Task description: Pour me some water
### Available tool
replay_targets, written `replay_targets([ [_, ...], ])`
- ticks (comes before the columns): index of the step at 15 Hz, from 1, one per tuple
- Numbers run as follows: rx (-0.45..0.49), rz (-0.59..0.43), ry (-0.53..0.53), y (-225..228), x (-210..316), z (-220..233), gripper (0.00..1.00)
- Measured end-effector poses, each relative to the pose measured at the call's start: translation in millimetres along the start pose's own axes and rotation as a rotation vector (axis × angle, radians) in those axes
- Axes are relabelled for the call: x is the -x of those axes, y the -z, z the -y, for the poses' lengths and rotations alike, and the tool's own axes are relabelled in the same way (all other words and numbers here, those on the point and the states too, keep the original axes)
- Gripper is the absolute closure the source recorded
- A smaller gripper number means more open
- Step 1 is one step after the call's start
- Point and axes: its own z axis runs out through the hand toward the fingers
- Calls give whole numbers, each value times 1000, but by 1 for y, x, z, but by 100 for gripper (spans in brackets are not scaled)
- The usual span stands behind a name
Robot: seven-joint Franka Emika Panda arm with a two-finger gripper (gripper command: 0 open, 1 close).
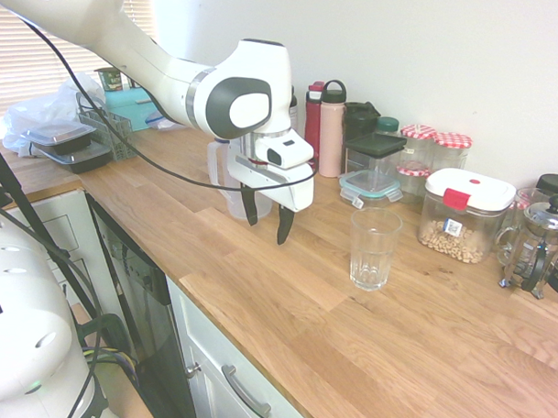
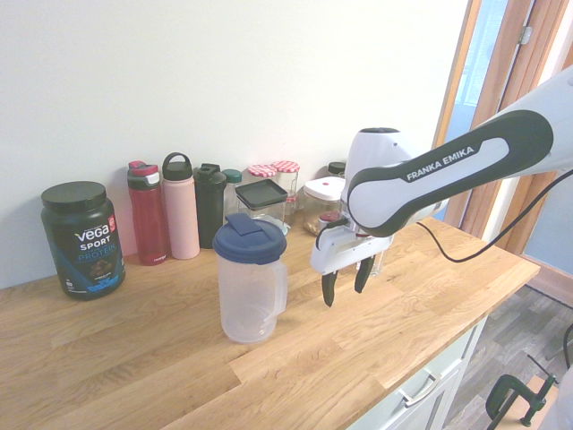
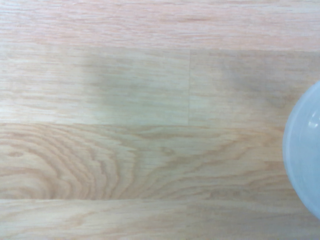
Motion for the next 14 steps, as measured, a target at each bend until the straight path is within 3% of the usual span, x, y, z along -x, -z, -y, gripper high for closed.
replay_targets([
  [3, 7, -7, -1, 2, 1, 4, 0],
  [5, -9, -40, -13, 35, 17, 13, 0],
  [10, -88, -152, 43, 149, 124, 21, 0],
  [14, -160, -237, 54, 155, 185, 44, 0],
])
